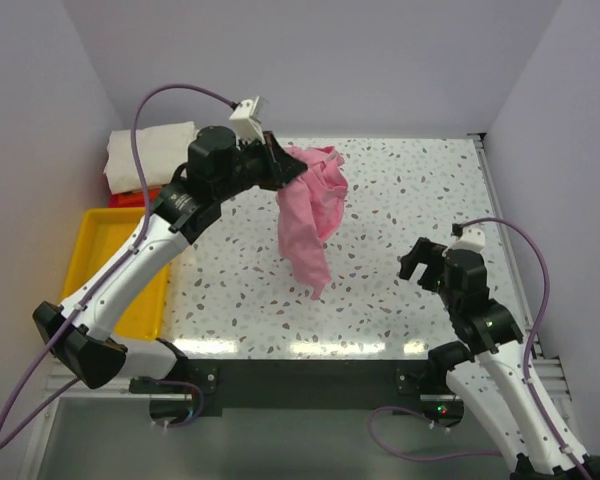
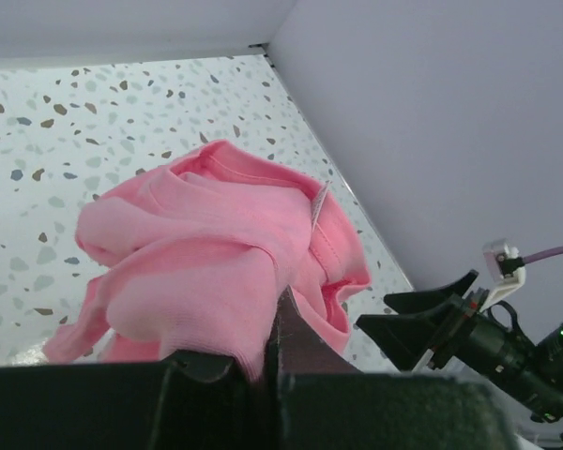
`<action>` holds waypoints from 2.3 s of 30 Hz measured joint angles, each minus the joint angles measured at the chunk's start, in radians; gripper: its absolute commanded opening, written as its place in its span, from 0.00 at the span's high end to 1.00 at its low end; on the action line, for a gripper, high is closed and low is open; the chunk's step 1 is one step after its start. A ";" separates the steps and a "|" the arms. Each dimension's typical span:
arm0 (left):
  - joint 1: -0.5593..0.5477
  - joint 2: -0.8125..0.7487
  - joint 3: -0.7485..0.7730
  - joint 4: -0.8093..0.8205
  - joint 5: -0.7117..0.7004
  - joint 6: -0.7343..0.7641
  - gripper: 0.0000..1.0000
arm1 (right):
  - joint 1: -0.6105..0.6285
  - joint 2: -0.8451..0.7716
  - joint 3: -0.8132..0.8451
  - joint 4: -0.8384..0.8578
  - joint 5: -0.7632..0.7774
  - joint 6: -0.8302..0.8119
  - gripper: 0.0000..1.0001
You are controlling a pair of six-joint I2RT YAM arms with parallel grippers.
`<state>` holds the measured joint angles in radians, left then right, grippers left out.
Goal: Fold and stack the t-shirts
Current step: Move the tshirt to the center of the board, then flatten the tshirt out
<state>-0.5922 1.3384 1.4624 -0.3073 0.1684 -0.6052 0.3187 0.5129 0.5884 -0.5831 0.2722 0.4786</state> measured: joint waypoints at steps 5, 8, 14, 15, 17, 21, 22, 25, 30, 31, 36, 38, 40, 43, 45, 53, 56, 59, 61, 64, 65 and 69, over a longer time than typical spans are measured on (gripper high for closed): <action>-0.016 0.114 0.013 -0.005 -0.058 0.077 0.16 | 0.000 0.003 0.000 0.000 -0.001 0.000 0.01; -0.010 0.291 0.114 -0.060 -0.135 0.121 0.00 | 0.000 0.004 0.000 0.000 -0.005 -0.001 0.01; 0.035 0.535 0.211 -0.186 -0.207 0.137 0.00 | 0.000 0.009 0.000 0.019 -0.114 -0.016 0.01; 0.040 0.527 0.183 -0.185 -0.211 0.137 0.00 | 0.000 0.012 0.000 0.022 -0.132 -0.021 0.01; 0.047 0.465 0.077 -0.167 -0.228 0.135 0.00 | 0.000 0.024 0.000 0.031 -0.163 -0.029 0.01; 0.042 0.237 -0.209 -0.119 -0.273 0.106 0.00 | 0.000 0.078 -0.003 0.053 -0.225 -0.048 0.01; 0.040 0.157 -0.294 -0.118 -0.279 0.092 0.00 | 0.000 0.097 -0.006 0.063 -0.245 -0.054 0.01; 0.031 -0.052 -0.529 -0.086 -0.278 0.047 0.00 | 0.000 0.150 -0.015 0.089 -0.312 -0.069 0.01; -0.023 -0.208 -0.781 -0.051 -0.218 -0.028 0.00 | 0.002 0.225 -0.038 0.116 -0.367 -0.075 0.01; -0.048 -0.211 -0.794 -0.053 -0.217 -0.040 0.00 | 0.002 0.235 -0.039 0.118 -0.370 -0.074 0.01; -0.201 -0.168 -0.730 -0.064 -0.279 -0.096 0.03 | 0.002 0.253 -0.039 0.133 -0.371 -0.057 0.01; -0.260 -0.121 -0.680 -0.061 -0.319 -0.115 0.07 | 0.002 0.253 -0.039 0.134 -0.369 -0.053 0.01; -0.298 -0.077 -0.650 -0.048 -0.339 -0.124 0.11 | 0.002 0.253 -0.039 0.129 -0.364 -0.053 0.01; -0.329 0.002 -0.616 -0.047 -0.363 -0.139 0.18 | 0.002 0.253 -0.039 0.119 -0.354 -0.053 0.01; -0.345 0.066 -0.594 -0.050 -0.380 -0.146 0.25 | 0.002 0.253 -0.039 0.116 -0.342 -0.053 0.01; -0.390 0.268 -0.496 -0.082 -0.430 -0.158 0.44 | 0.002 0.250 -0.039 0.103 -0.334 -0.054 0.01; -0.393 0.300 -0.475 -0.094 -0.446 -0.165 0.49 | 0.002 0.250 -0.039 0.102 -0.334 -0.054 0.01; -0.397 0.322 -0.454 -0.129 -0.482 -0.173 0.50 | 0.002 0.250 -0.039 0.100 -0.334 -0.054 0.01; -0.397 0.331 -0.444 -0.151 -0.511 -0.178 0.50 | 0.002 0.250 -0.039 0.100 -0.334 -0.054 0.01; -0.397 0.349 -0.423 -0.189 -0.552 -0.181 0.59 | 0.002 0.250 -0.039 0.100 -0.333 -0.055 0.01; -0.397 0.356 -0.418 -0.195 -0.562 -0.185 0.62 | 0.002 0.250 -0.039 0.099 -0.333 -0.055 0.01; -0.397 0.373 -0.409 -0.205 -0.573 -0.188 0.78 | 0.002 0.248 -0.039 0.098 -0.331 -0.055 0.02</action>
<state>-0.9897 1.7111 1.0534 -0.5125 -0.4049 -0.7937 0.3206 0.7612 0.5491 -0.4854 -0.0586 0.4240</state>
